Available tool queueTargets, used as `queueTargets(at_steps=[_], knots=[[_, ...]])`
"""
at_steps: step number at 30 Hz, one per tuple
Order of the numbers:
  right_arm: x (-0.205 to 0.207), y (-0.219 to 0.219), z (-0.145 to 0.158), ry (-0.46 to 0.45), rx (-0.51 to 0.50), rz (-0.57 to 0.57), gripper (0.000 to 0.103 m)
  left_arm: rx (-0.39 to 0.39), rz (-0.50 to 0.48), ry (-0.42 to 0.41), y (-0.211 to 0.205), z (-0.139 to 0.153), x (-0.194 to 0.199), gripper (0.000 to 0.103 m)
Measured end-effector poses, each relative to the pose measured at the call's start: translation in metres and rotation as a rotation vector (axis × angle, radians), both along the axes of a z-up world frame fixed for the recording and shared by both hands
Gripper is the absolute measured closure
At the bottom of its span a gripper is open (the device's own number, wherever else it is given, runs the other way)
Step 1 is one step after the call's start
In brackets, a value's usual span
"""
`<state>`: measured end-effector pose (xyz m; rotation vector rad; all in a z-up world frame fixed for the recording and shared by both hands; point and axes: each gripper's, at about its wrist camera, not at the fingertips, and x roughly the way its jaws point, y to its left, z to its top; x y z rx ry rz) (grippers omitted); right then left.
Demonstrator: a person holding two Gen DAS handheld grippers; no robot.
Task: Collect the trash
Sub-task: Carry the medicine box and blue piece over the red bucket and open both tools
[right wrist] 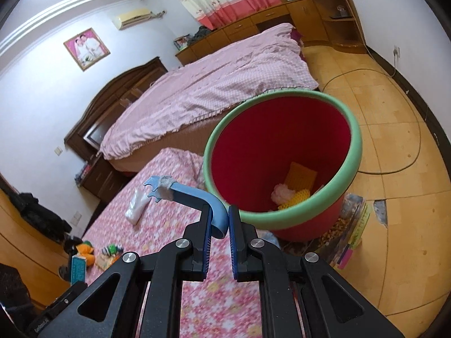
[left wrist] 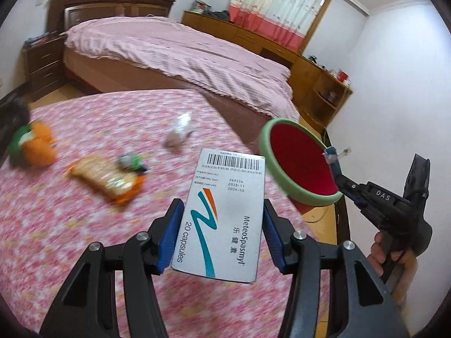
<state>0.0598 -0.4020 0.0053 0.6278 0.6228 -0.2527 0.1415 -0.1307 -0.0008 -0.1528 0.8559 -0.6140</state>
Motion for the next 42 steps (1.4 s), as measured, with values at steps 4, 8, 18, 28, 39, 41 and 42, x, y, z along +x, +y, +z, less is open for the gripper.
queueTargets(at_steps=[4, 8, 18, 28, 39, 41, 42], knots=[[-0.001, -0.018, -0.002, -0.014, 0.012, -0.011, 0.092, 0.019, -0.054, -0.017, -0.04, 0.007, 0.007, 0.048], [-0.003, -0.038, -0.001, -0.031, 0.015, -0.036, 0.092, 0.037, -0.098, -0.036, -0.076, 0.009, 0.012, 0.048], [-0.001, -0.085, -0.011, -0.026, 0.023, -0.09, 0.092, 0.078, -0.186, -0.042, -0.165, -0.006, 0.029, 0.048], [0.004, -0.123, -0.026, 0.002, 0.022, -0.135, 0.092, 0.125, -0.232, -0.035, -0.217, -0.031, 0.049, 0.048], [0.028, -0.137, -0.035, 0.033, -0.004, -0.115, 0.09, 0.155, -0.192, 0.008, -0.23, -0.048, 0.072, 0.047], [0.034, -0.137, -0.037, 0.041, 0.003, -0.1, 0.089, 0.149, -0.187, 0.009, -0.227, -0.048, 0.073, 0.047], [0.037, -0.136, -0.037, 0.044, 0.003, -0.088, 0.088, 0.15, -0.185, 0.005, -0.224, -0.047, 0.072, 0.047]])
